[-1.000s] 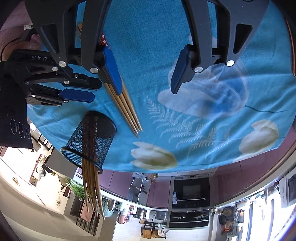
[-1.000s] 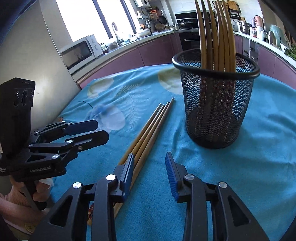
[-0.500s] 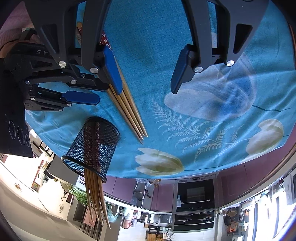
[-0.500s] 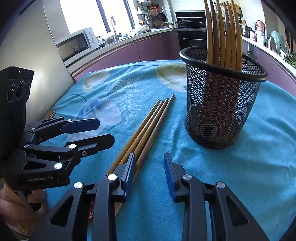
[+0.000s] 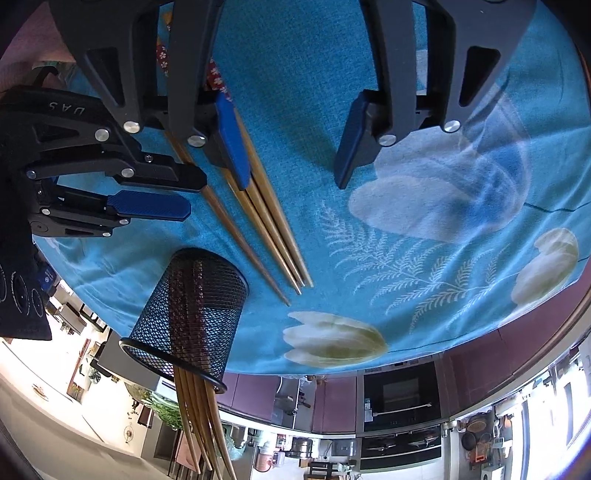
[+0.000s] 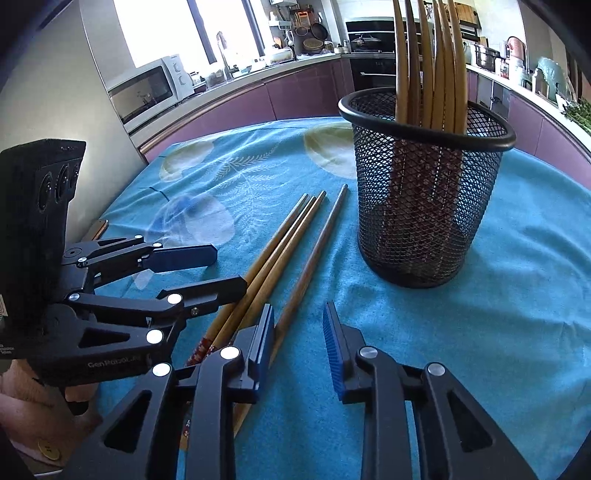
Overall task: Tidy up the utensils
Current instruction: 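Move the left tool to the chopstick row and close on one while the right tool grasps another, then raise the left tool's chopstick upright over the cup while the right tool raises its own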
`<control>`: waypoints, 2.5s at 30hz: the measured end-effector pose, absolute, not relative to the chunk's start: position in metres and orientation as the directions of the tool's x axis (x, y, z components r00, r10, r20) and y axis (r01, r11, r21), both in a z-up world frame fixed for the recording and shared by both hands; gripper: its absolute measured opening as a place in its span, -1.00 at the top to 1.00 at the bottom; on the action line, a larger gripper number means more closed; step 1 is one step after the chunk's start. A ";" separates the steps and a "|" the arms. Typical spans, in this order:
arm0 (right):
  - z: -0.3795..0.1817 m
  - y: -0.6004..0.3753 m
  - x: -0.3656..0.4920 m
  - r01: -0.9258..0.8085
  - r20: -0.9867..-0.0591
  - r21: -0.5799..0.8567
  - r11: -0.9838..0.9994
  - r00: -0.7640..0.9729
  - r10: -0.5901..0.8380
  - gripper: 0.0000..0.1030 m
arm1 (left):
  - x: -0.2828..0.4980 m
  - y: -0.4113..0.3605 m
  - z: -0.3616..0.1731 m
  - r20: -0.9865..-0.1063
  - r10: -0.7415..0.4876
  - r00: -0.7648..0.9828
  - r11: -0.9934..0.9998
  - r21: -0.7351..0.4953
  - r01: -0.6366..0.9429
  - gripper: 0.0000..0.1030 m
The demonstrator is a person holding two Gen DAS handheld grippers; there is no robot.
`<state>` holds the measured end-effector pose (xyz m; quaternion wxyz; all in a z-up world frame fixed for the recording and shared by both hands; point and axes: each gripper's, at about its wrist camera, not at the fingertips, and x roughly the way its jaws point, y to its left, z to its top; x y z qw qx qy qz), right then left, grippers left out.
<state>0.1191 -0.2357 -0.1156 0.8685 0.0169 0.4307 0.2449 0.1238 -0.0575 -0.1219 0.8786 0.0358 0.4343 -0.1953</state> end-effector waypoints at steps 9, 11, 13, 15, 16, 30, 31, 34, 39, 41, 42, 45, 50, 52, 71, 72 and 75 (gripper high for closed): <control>-0.115 -0.231 0.123 -0.413 -0.744 0.207 0.887 0.522 0.417 0.50 | 0.129 -0.063 -0.123 -0.791 -0.286 0.541 0.919 -0.066 0.388 0.32; -0.115 -0.229 0.127 -0.410 -0.744 0.202 0.889 0.526 0.412 0.50 | 0.132 -0.064 -0.124 -0.794 -0.280 0.539 0.920 -0.061 0.388 0.39; -0.115 -0.228 0.132 -0.404 -0.744 0.199 0.893 0.531 0.406 0.52 | 0.134 -0.064 -0.124 -0.797 -0.274 0.539 0.920 -0.054 0.388 0.46; -0.116 -0.226 0.138 -0.400 -0.743 0.199 0.895 0.534 0.404 0.52 | 0.138 -0.066 -0.124 -0.799 -0.267 0.539 0.920 -0.046 0.389 0.55; -0.117 -0.225 0.139 -0.399 -0.742 0.198 0.896 0.536 0.403 0.52 | 0.139 -0.066 -0.124 -0.800 -0.264 0.539 0.922 -0.046 0.384 0.57; -0.115 -0.247 0.139 -0.338 -0.691 0.352 0.873 0.536 0.486 0.89 | 0.135 -0.051 -0.122 -0.785 -0.292 0.547 0.941 -0.134 0.309 0.85; -0.113 -0.249 0.138 -0.341 -0.684 0.359 0.869 0.537 0.493 0.89 | 0.133 -0.051 -0.121 -0.784 -0.300 0.543 0.938 -0.140 0.316 0.85; -0.107 -0.247 0.133 -0.371 -0.668 0.366 0.854 0.534 0.518 0.89 | 0.126 -0.053 -0.119 -0.782 -0.315 0.538 0.930 -0.143 0.337 0.85; -0.111 -0.236 0.132 -0.410 -0.695 0.343 0.845 0.494 0.522 0.89 | 0.123 -0.057 -0.120 -0.788 -0.343 0.511 0.916 -0.160 0.367 0.85; -0.114 -0.234 0.134 -0.411 -0.704 0.341 0.845 0.484 0.520 0.89 | 0.124 -0.059 -0.123 -0.799 -0.330 0.503 0.917 -0.143 0.373 0.84; -0.113 -0.234 0.134 -0.412 -0.707 0.334 0.848 0.485 0.515 0.88 | 0.124 -0.061 -0.125 -0.805 -0.326 0.496 0.915 -0.138 0.378 0.84; -0.115 -0.230 0.136 -0.414 -0.722 0.311 0.855 0.482 0.496 0.83 | 0.126 -0.062 -0.127 -0.811 -0.329 0.483 0.909 -0.134 0.394 0.79; -0.120 -0.232 0.142 -0.414 -0.727 0.305 0.858 0.480 0.490 0.83 | 0.129 -0.064 -0.126 -0.816 -0.331 0.473 0.905 -0.133 0.404 0.76; -0.121 -0.233 0.143 -0.413 -0.725 0.305 0.858 0.484 0.491 0.86 | 0.130 -0.065 -0.126 -0.817 -0.329 0.474 0.906 -0.132 0.401 0.75; -0.082 -0.252 0.116 -0.450 -0.624 0.316 0.835 0.565 0.540 0.89 | 0.119 -0.061 -0.097 -0.757 -0.365 0.542 0.904 -0.150 0.400 0.85; -0.080 -0.253 0.114 -0.450 -0.620 0.316 0.835 0.568 0.541 0.89 | 0.118 -0.061 -0.094 -0.753 -0.368 0.545 0.903 -0.151 0.402 0.85; -0.073 -0.255 0.112 -0.449 -0.606 0.314 0.836 0.583 0.541 0.89 | 0.114 -0.060 -0.086 -0.739 -0.386 0.552 0.897 -0.161 0.412 0.85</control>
